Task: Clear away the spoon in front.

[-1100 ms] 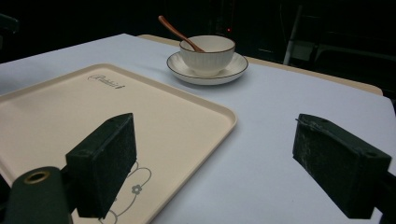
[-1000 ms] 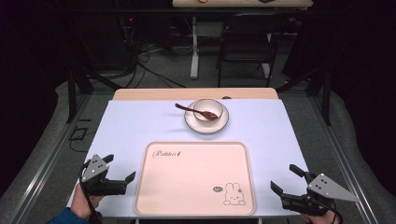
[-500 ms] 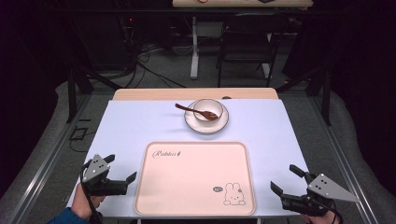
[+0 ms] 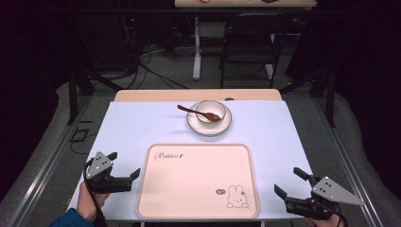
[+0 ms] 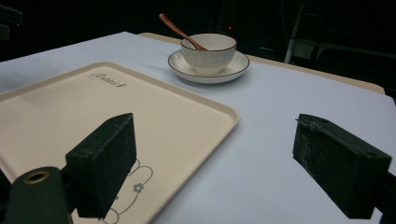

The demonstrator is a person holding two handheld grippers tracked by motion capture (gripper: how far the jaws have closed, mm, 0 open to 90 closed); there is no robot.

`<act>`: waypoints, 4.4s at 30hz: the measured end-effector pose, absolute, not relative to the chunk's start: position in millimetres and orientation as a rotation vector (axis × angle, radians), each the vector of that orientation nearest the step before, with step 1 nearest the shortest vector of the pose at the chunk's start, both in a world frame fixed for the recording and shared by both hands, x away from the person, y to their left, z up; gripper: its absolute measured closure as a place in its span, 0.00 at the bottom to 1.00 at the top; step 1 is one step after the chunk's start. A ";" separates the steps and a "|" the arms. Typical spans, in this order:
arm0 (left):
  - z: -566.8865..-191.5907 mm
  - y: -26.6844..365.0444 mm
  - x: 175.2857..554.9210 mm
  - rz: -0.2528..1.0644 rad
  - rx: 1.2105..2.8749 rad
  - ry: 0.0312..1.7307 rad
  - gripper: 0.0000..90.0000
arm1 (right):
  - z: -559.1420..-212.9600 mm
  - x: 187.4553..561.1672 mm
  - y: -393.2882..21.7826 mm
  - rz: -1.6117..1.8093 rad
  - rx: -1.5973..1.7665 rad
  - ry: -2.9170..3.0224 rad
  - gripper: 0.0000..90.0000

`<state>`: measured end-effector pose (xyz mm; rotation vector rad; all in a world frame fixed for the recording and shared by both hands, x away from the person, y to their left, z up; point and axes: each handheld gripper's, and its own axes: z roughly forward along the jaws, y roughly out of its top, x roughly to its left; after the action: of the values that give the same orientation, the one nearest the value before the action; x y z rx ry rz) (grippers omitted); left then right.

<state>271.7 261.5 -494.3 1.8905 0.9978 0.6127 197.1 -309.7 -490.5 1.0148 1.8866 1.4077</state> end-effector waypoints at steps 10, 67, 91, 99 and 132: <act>-489.6 249.3 282.7 0.594 1.910 1.024 0.00 | -490.6 197.0 -310.3 1.406 1.017 1.884 0.14; -482.4 168.1 376.4 0.631 1.843 1.088 0.00 | -490.7 196.8 -311.2 1.407 1.007 1.878 0.14; -483.3 147.2 418.7 0.568 1.705 1.196 0.00 | -490.8 197.1 -311.4 1.409 1.013 1.879 0.14; -484.6 135.0 433.7 0.561 1.698 1.211 0.00 | -490.9 197.4 -311.6 1.411 1.013 1.879 0.14; -500.9 101.5 477.6 0.503 1.670 1.275 0.18 | -491.0 196.7 -312.0 1.417 1.018 1.872 0.14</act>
<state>477.6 101.5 -500.9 1.6696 1.2753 0.5031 196.7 -312.0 -491.0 1.0176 1.8715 1.4174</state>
